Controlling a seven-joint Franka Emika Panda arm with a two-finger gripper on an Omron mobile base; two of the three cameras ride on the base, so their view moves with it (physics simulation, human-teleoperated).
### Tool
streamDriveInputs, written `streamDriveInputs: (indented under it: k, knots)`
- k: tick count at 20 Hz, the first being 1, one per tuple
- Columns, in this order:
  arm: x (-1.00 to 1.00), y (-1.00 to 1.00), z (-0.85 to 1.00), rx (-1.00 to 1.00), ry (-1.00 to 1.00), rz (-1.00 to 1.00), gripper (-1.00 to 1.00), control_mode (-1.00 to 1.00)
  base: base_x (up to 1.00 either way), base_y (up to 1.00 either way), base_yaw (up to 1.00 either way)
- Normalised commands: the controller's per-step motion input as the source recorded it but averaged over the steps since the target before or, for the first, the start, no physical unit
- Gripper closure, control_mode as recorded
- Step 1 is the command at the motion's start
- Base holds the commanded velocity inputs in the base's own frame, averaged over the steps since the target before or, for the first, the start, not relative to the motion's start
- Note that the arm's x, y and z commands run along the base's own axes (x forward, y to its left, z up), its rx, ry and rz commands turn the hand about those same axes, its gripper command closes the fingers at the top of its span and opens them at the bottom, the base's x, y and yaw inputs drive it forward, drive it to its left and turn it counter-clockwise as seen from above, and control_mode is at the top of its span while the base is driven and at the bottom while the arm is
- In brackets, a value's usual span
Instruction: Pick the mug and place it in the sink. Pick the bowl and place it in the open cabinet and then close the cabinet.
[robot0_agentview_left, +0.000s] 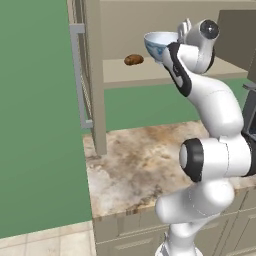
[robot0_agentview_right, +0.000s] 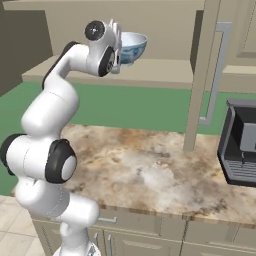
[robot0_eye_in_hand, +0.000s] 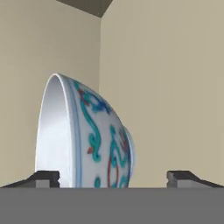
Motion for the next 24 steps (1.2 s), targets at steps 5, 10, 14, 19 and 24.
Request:
streamDriveInputs:
  k: [5,10,14,19,24]
  knots:
    - [-0.09,0.00,0.14,0.00,-0.23,0.00,-1.00,-1.00,0.00,0.00,0.00]
    - [-0.02,0.00,0.35,0.00,-0.22,0.00,-1.00,-1.00,0.00,0.00,0.00]
    - [-0.05,0.00,0.42,0.00,-0.13,0.00,-1.00,-1.00,0.00,0.00,0.00]
    - [-0.36,0.00,0.19,0.00,0.01,0.00,-1.00,-1.00,0.00,0.00,0.00]
    - [-0.66,-0.04,0.09,0.00,0.00,0.00,-1.00,-1.00,0.00,0.00,0.00]
